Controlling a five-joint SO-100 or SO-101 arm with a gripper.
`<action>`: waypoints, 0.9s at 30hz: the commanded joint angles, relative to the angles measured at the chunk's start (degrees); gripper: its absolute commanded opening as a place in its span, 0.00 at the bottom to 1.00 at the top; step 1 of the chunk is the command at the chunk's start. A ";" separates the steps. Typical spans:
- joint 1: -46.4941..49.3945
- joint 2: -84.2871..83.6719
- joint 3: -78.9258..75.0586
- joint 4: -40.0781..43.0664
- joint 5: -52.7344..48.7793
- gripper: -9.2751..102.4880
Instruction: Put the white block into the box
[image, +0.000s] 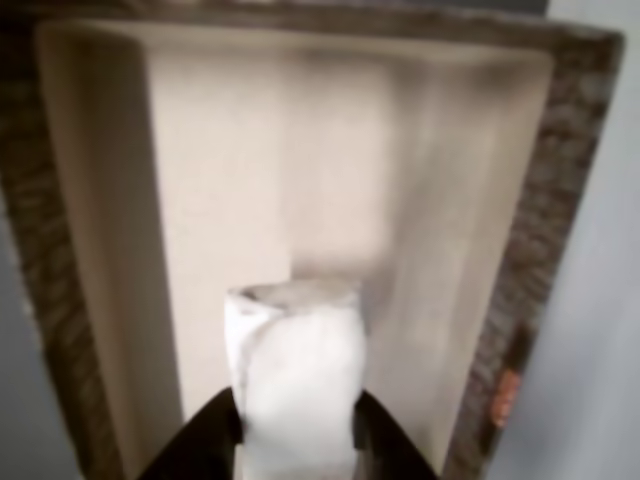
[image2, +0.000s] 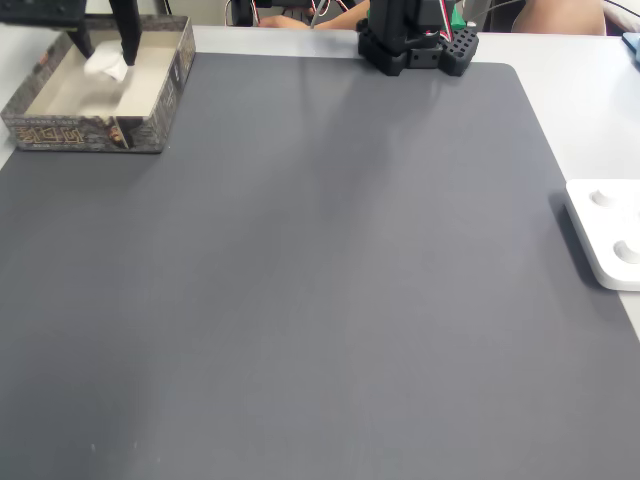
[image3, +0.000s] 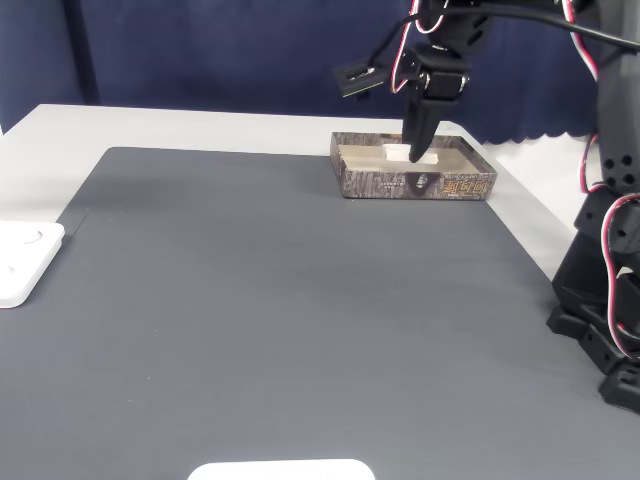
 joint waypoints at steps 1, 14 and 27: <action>-0.09 0.18 -5.45 -0.53 0.44 0.07; -0.18 -2.64 -6.06 0.35 -0.44 0.07; -0.18 -2.64 -6.77 -2.02 -1.85 0.19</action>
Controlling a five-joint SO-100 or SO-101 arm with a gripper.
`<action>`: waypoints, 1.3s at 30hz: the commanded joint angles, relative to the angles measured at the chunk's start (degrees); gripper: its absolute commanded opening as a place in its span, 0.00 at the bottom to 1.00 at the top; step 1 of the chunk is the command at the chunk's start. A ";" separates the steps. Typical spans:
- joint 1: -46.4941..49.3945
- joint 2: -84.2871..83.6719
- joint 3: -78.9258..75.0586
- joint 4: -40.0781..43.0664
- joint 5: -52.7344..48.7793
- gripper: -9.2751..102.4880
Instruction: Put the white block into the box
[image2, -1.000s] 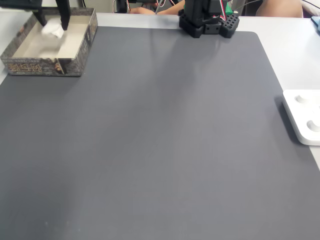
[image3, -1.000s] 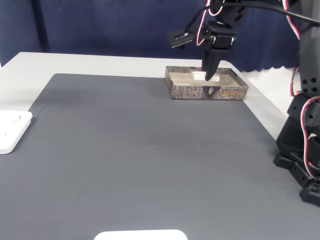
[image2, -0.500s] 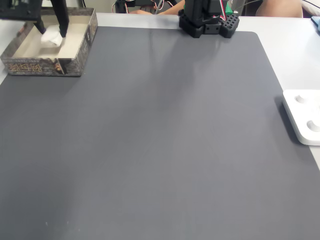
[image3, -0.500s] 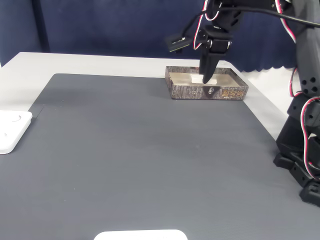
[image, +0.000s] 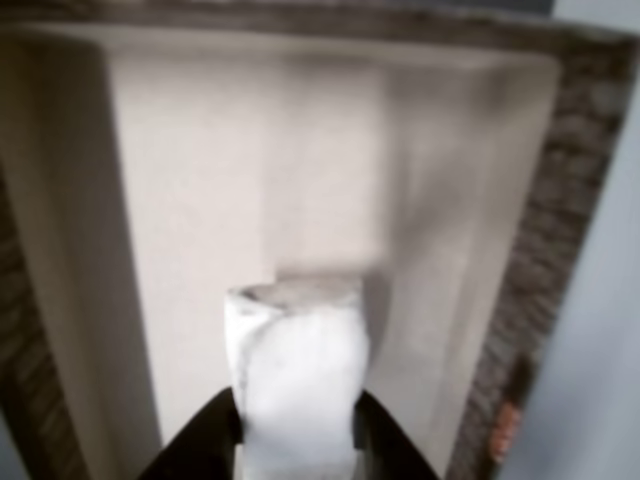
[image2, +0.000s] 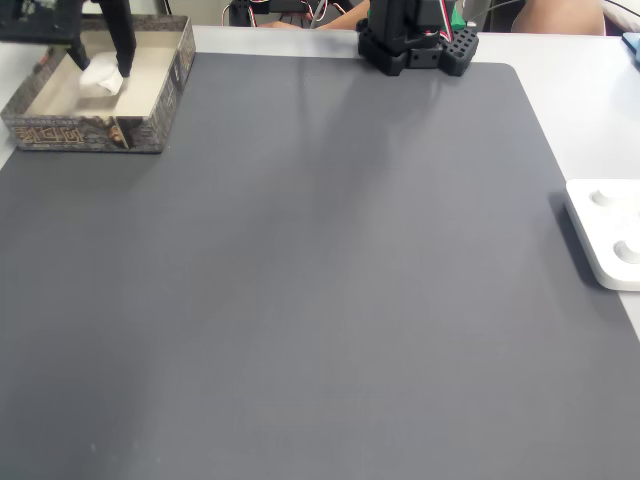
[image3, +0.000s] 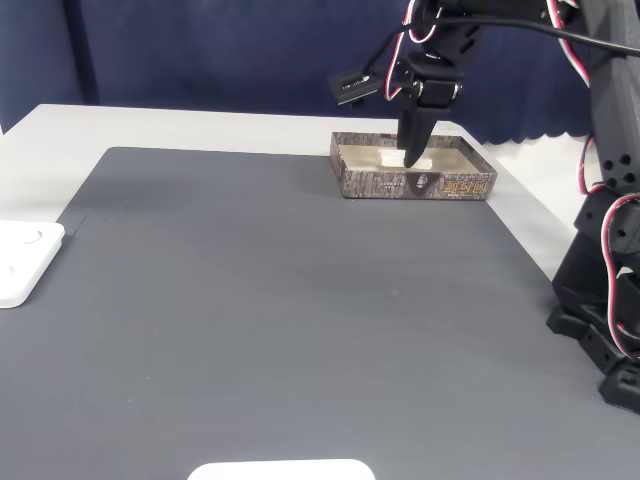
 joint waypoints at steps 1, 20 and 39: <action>-0.26 1.05 -3.52 -1.49 -1.14 0.20; -2.37 2.81 -3.34 -4.04 -1.58 0.29; -5.89 30.67 9.93 1.67 -3.69 0.34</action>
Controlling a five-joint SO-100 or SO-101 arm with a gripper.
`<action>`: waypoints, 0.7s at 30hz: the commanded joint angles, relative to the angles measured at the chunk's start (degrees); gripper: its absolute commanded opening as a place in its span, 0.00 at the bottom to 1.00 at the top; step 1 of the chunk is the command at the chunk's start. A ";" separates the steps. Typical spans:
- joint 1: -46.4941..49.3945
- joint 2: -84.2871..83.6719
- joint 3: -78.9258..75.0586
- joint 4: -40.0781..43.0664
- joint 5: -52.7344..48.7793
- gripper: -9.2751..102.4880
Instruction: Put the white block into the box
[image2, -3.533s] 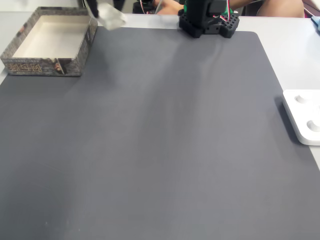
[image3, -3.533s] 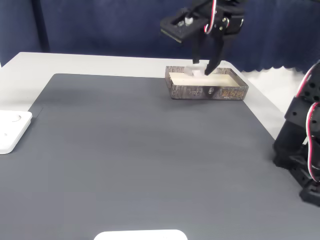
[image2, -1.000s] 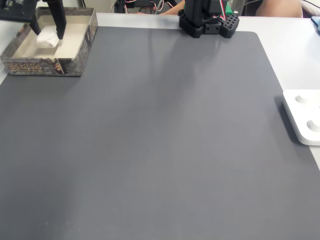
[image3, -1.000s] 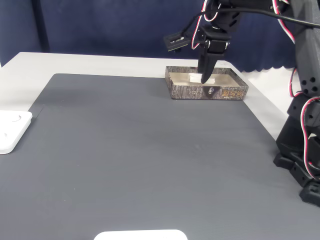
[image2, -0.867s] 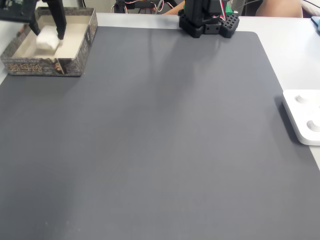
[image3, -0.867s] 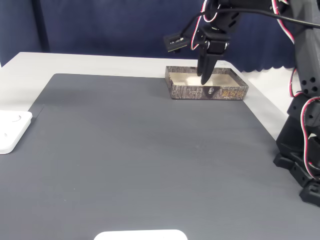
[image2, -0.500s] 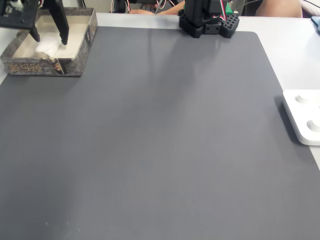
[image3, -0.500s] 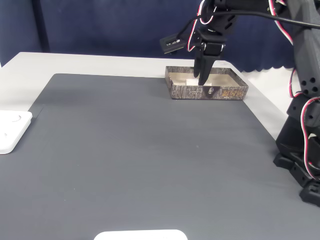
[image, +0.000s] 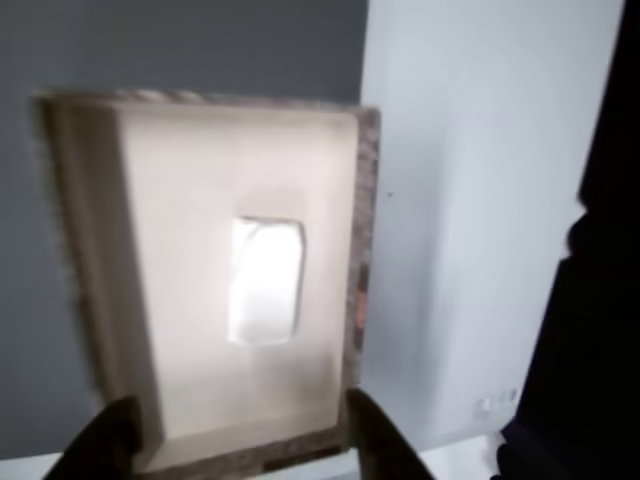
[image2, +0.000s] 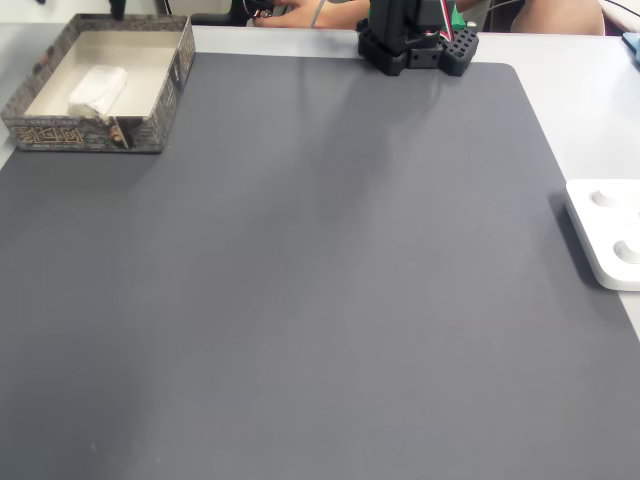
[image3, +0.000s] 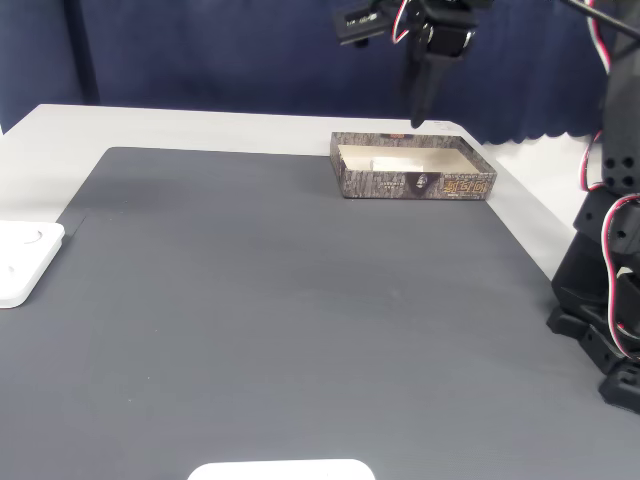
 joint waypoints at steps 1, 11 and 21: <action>-3.43 11.69 3.87 0.44 -3.43 0.34; -9.05 27.95 19.07 0.26 -13.71 0.32; -17.75 42.80 31.73 0.35 -22.76 0.31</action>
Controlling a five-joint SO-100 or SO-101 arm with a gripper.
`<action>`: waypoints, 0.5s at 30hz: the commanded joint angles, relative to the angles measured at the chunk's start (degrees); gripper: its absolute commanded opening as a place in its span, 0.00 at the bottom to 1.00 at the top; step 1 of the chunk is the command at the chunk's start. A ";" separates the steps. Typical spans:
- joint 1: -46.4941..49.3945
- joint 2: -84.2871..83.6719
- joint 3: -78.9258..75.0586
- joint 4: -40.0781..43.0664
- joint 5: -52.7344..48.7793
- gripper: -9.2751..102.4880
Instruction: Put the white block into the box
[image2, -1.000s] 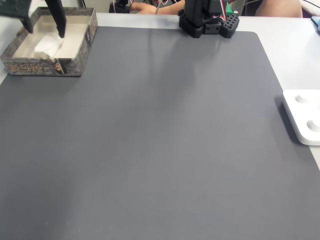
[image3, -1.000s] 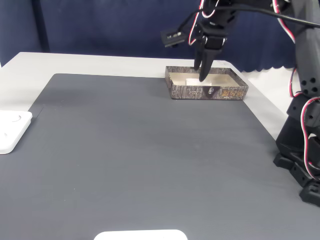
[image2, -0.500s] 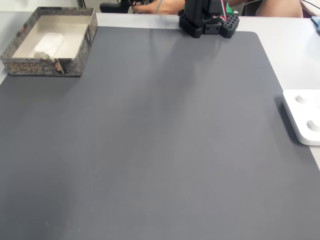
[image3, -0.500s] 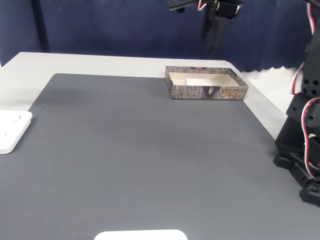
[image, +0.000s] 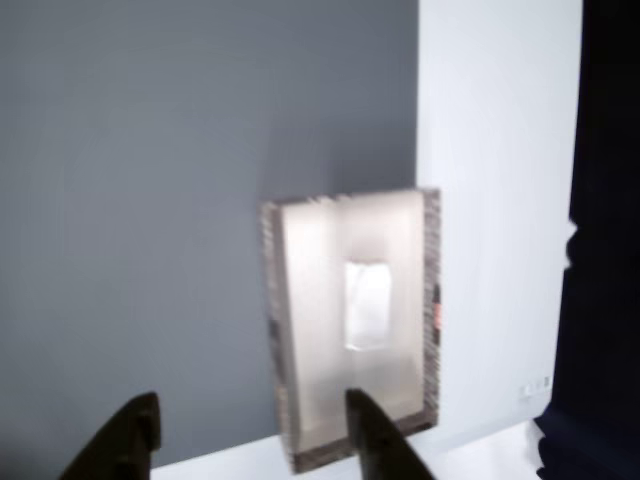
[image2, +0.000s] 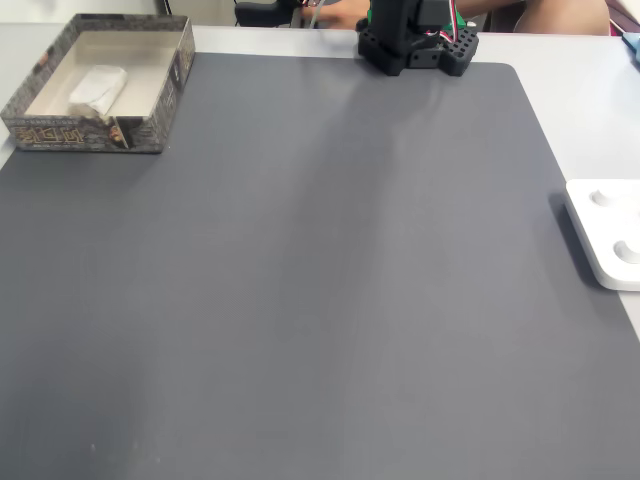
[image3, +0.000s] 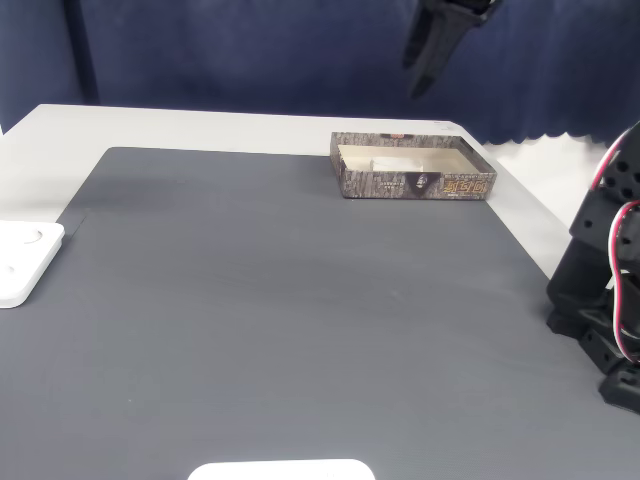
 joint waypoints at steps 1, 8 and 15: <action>-5.36 8.70 2.99 0.18 -6.50 0.30; -17.14 11.43 9.49 0.44 -15.38 0.22; -31.11 10.63 12.74 3.52 -17.58 0.13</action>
